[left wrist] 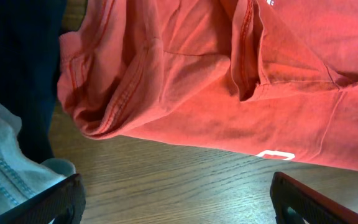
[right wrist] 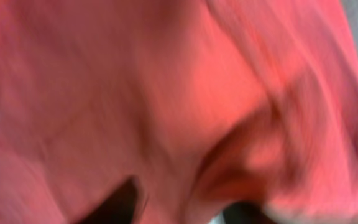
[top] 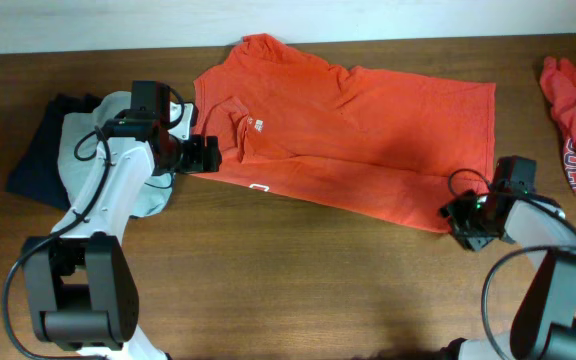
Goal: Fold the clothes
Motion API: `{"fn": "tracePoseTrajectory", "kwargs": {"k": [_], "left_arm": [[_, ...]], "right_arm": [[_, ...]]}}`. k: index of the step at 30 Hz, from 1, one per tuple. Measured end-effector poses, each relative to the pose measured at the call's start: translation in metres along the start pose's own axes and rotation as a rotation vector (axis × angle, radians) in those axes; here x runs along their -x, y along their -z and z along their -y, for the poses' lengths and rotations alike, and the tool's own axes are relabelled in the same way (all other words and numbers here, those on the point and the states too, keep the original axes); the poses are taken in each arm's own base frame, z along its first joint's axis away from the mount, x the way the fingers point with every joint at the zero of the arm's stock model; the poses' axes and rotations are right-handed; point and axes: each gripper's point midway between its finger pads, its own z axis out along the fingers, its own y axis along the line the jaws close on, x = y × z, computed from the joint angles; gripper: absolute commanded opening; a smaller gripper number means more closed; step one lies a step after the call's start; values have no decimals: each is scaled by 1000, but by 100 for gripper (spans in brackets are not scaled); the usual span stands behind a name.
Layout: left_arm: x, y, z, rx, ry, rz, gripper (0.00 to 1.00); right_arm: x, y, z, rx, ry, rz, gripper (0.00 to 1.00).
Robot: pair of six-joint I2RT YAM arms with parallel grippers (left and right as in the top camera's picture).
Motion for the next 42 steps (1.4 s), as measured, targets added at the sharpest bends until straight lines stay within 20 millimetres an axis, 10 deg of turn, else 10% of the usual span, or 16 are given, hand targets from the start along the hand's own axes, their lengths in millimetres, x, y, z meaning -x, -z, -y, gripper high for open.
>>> {"fn": "tracePoseTrajectory", "kwargs": {"k": [14, 22, 31, 42], "left_arm": [[-14, -4, -4, 15, 15, -48, 94], [-62, -60, -21, 50, 122, -203, 94], [-25, -73, -20, 34, 180, -67, 93], [-14, -85, -24, 37, 212, -22, 1]], "right_arm": [[5, -1, 9, -44, 27, 19, 5], [9, 1, 13, -70, 34, 41, 5], [11, 1, 15, -83, 35, 54, 6], [11, 2, 16, -88, 35, 57, 5]]}}
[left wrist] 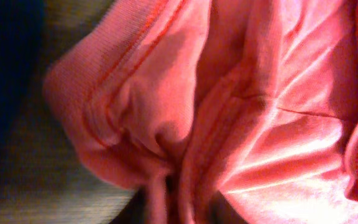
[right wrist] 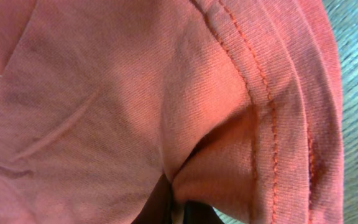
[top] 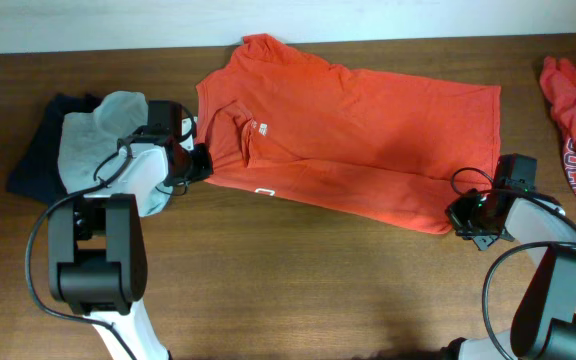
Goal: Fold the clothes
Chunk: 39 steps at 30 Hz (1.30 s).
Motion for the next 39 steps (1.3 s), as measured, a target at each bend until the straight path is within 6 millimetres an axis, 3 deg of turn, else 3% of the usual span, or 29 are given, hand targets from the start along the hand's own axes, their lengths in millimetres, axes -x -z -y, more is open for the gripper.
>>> {"fn": "tracePoseTrajectory", "kwargs": {"k": [5, 8, 14, 18, 25, 26, 29, 32, 34, 37, 39], "left_arm": [[-13, 2, 0, 2, 12, -61, 1], [-35, 7, -2, 13, 32, -161, 1], [-101, 26, -2, 21, 93, -437, 1], [-134, 35, -1, 24, 127, -577, 1], [-169, 45, 9, 63, 100, -714, 1], [-174, 46, 11, 70, 90, -729, 1], [-182, 47, 20, 81, 52, -747, 2], [-184, 45, 26, 88, 33, -745, 36], [-182, 48, 27, 91, 24, -726, 75], [-170, 65, 28, 89, 17, -656, 95], [-157, 82, 30, 78, 10, -580, 99]], "right_arm": [[3, 2, 7, -38, -4, 12, 5], [7, 6, 20, -81, -35, 12, 5], [21, 13, 49, -135, -111, 21, 6], [24, 15, 52, -140, -100, 30, 6], [31, 15, 52, -143, -77, 56, 6], [31, 15, 52, -145, -74, 57, 8], [32, 16, 53, -148, -69, 59, 45], [34, 19, 51, -146, -63, 59, 62], [37, 22, 48, -141, -56, 58, 66], [42, 30, 43, -135, -49, 63, 73], [49, 41, 36, -123, -43, 79, 72]]}}
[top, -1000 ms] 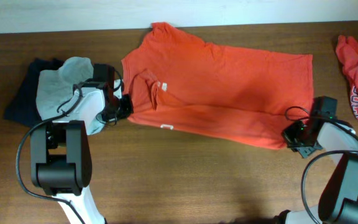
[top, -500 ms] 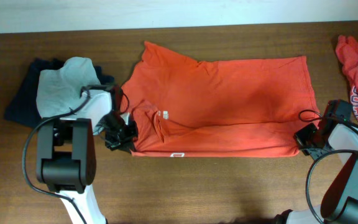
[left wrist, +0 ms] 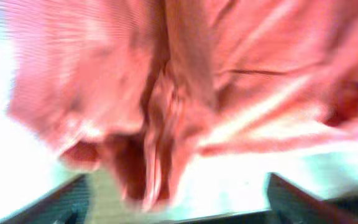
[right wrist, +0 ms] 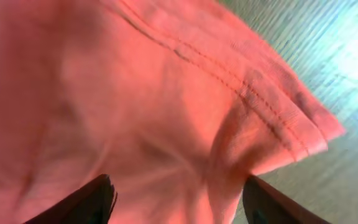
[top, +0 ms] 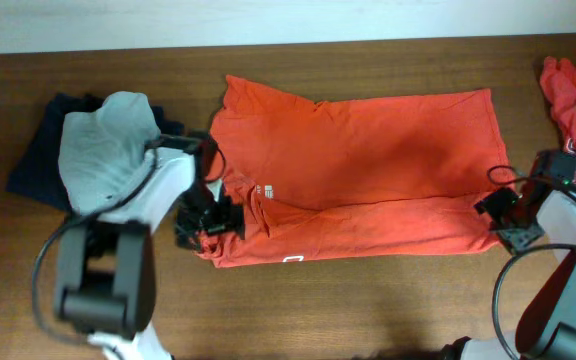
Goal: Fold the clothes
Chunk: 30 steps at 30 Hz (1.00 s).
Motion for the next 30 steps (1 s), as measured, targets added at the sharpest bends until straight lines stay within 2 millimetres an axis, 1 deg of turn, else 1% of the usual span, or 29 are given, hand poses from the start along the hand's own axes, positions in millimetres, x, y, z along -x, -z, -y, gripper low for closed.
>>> {"fn": "tracePoseTrajectory", "kwargs": {"k": [2, 3, 5, 6, 8, 10, 12, 13, 15, 17, 19, 20, 21, 23, 24, 25, 26, 28, 30], "left_arm": [[6, 25, 3, -26, -6, 98, 99], [12, 39, 5, -42, -14, 161, 99], [30, 71, 13, -82, -40, 311, 99], [39, 85, 18, -99, -54, 376, 97], [62, 116, 31, -137, -119, 537, 92], [83, 147, 45, -167, -184, 677, 89], [92, 162, 52, -181, -209, 732, 89], [99, 170, 55, -189, -215, 754, 89], [115, 180, 59, -204, -215, 773, 89], [139, 182, 62, -221, -211, 769, 89], [169, 177, 63, -238, -211, 753, 92], [184, 172, 64, -244, -217, 740, 94], [208, 165, 65, -253, -230, 738, 94], [232, 150, 63, -250, -238, 705, 95], [253, 147, 67, -256, -255, 723, 95], [269, 143, 69, -257, -269, 738, 96], [279, 139, 71, -258, -277, 746, 95], [300, 125, 72, -257, -292, 753, 95], [318, 114, 74, -259, -310, 782, 95]], "right_arm": [[13, 17, -10, 31, 6, 38, 72], [22, 27, -18, 60, 11, 68, 72], [38, 50, -38, 137, 47, 118, 68], [46, 63, -52, 194, 77, 139, 67], [54, 84, -75, 300, 149, 164, 65], [53, 99, -93, 390, 210, 163, 65], [49, 105, -102, 447, 243, 146, 65], [45, 107, -106, 471, 258, 131, 65], [39, 109, -111, 510, 276, 107, 65], [36, 111, -115, 537, 292, 98, 65], [34, 113, -117, 555, 300, 91, 66], [34, 113, -118, 560, 304, 90, 66], [33, 114, -119, 567, 305, 86, 66], [31, 114, -119, 573, 306, 78, 66], [31, 115, -120, 576, 307, 80, 66], [32, 115, -120, 578, 309, 81, 66], [31, 115, -120, 578, 308, 79, 66], [31, 115, -120, 579, 310, 77, 65], [30, 114, -120, 579, 308, 72, 66]]}}
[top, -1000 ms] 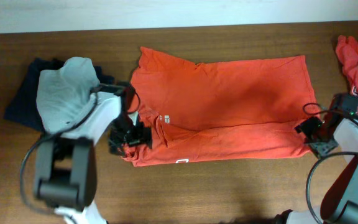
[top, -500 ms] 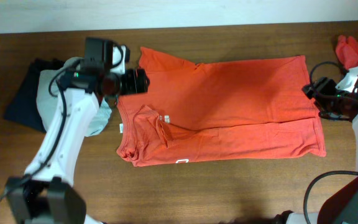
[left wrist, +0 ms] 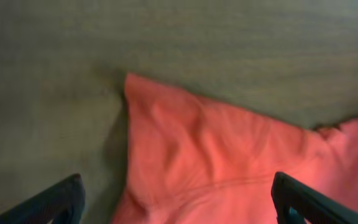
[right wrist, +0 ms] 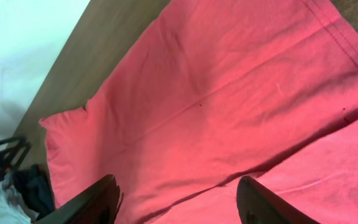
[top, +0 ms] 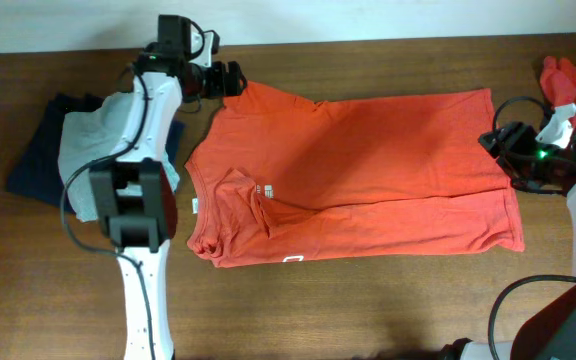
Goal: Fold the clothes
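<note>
An orange T-shirt (top: pixel 368 160) lies spread across the table, its near strip a separate rumpled layer with a white print (top: pixel 290 259). My left gripper (top: pixel 232 80) is at the shirt's far left corner. In the left wrist view, that gripper (left wrist: pixel 176 211) is open, with the orange corner (left wrist: pixel 185 149) lying flat between its fingers. My right gripper (top: pixel 496 140) hovers at the shirt's right edge. Seen from the right wrist, it (right wrist: pixel 179 205) is open above the orange cloth (right wrist: pixel 216 93) and holds nothing.
A grey garment (top: pixel 93 145) lies on a dark navy one (top: pixel 33 160) at the left of the table. A red garment (top: pixel 568 85) with lettering sits at the far right edge. A white wall runs along the back.
My left gripper has gone from the shirt's near left bunch to its far left corner. My right gripper has gone from the near right corner to the right edge. Both are still open.
The shirt first lay slanted at the back, my left gripper open by its left edge and my right on the near right hem. Then both were shut on cloth. Then the shirt lay squarer and nearer, with both grippers open. Now they are at its far side.
</note>
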Motion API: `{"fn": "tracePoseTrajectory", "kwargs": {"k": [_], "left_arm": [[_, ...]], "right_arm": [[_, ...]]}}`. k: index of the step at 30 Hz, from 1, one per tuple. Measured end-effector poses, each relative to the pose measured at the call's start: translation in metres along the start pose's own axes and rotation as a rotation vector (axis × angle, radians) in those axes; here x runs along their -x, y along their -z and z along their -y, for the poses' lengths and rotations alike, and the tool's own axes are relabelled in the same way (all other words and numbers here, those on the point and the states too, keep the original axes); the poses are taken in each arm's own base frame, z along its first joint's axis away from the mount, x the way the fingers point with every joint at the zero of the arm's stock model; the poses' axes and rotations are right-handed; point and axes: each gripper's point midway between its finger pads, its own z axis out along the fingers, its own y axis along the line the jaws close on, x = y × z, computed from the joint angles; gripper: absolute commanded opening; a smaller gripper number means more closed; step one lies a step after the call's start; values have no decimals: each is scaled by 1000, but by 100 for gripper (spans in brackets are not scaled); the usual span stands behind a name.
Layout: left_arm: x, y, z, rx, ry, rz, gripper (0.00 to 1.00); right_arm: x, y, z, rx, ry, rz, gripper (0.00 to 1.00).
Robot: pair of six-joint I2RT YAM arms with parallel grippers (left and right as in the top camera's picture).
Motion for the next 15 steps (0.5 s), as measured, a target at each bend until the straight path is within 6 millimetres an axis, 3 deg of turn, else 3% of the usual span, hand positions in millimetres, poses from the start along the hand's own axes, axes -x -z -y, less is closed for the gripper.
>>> {"fn": "tracePoseTrajectory", "kwargs": {"k": [5, 11, 15], "left_arm": [[2, -35, -11, -7, -30, 48, 95], [7, -48, -11, -15, -55, 86, 89], [12, -50, -1, -26, -79, 105, 64]], "right_arm": [[-6, 0, 1, -4, -12, -22, 65], [-9, 0, 2, -8, -5, -34, 65], [-9, 0, 2, -8, -3, -35, 64]]}}
